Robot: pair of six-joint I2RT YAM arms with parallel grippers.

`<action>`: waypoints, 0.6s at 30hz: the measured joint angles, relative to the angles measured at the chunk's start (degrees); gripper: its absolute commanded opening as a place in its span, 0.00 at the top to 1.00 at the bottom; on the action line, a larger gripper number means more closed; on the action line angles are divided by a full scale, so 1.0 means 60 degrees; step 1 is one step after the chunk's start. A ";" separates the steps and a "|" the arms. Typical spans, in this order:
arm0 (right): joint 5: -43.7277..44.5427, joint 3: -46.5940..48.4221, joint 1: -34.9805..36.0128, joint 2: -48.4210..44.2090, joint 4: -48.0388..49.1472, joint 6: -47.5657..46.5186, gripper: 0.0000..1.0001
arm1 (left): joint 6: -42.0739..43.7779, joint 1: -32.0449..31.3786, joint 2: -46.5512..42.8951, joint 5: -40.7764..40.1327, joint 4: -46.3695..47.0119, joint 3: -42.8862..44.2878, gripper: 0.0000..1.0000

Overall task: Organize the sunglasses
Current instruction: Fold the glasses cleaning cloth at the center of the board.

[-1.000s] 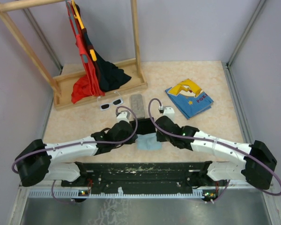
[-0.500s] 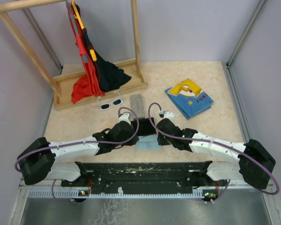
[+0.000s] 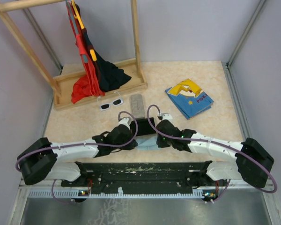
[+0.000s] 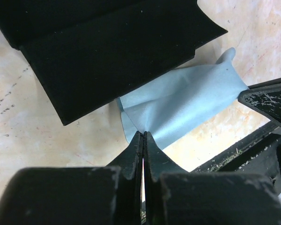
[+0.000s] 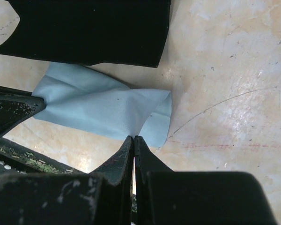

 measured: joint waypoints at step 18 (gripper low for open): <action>-0.0062 -0.0124 -0.0004 0.0306 -0.0273 0.0000 1.00 | -0.0004 0.0000 0.0481 0.0404 0.0619 -0.0142 0.99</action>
